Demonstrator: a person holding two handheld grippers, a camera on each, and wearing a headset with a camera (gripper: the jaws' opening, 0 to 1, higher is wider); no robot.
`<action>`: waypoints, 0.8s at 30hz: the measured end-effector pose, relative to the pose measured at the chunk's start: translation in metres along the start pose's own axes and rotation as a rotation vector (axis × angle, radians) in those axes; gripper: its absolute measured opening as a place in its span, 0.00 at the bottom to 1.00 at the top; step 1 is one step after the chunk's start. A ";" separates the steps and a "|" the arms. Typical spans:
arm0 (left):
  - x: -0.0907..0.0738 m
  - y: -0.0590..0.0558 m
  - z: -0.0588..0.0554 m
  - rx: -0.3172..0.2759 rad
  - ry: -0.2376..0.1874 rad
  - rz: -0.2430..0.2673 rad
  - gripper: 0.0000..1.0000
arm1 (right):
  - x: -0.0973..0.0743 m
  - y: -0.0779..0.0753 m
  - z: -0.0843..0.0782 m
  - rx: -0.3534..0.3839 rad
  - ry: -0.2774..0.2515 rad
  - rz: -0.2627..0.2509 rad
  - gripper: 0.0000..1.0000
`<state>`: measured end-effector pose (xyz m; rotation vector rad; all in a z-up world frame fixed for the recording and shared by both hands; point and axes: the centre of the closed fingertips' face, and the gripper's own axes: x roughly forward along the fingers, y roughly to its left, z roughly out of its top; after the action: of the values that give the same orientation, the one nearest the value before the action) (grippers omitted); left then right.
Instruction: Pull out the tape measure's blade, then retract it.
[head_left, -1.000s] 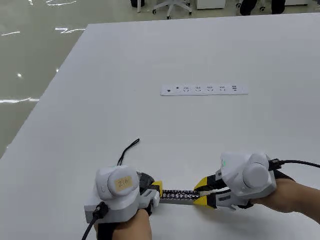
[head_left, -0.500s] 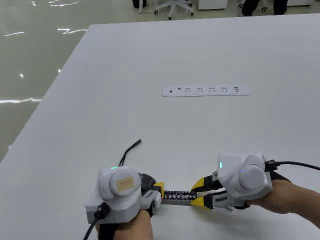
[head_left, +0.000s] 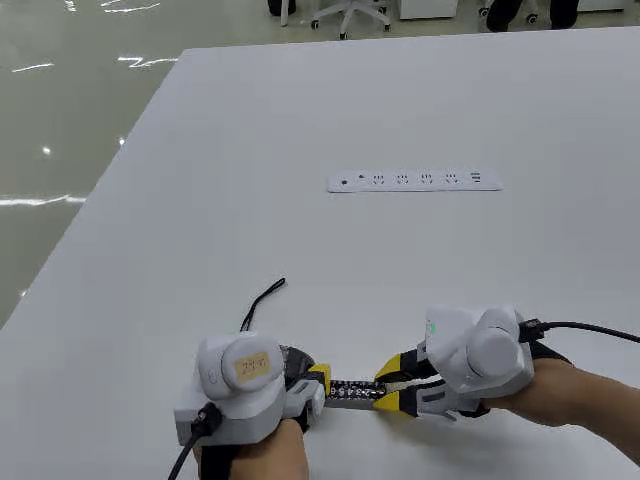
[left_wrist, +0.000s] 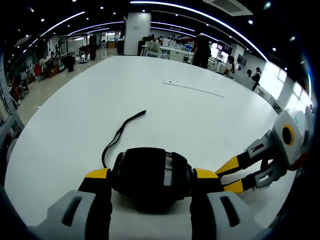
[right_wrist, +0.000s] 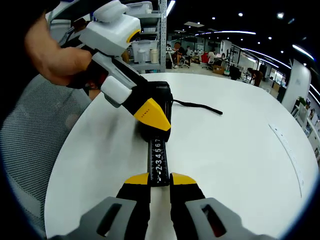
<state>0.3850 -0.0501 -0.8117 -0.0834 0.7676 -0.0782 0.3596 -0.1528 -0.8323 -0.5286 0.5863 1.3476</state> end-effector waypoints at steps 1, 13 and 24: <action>0.000 0.000 0.000 -0.001 0.000 0.000 0.59 | 0.000 0.000 0.000 0.001 -0.001 0.000 0.14; 0.000 0.001 0.000 0.000 0.002 -0.003 0.59 | 0.006 0.001 0.004 0.005 -0.001 0.004 0.14; 0.000 0.001 0.000 -0.002 0.005 -0.004 0.59 | 0.011 0.001 0.009 0.004 -0.003 0.000 0.14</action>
<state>0.3850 -0.0490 -0.8119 -0.0866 0.7724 -0.0811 0.3610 -0.1384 -0.8328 -0.5230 0.5859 1.3466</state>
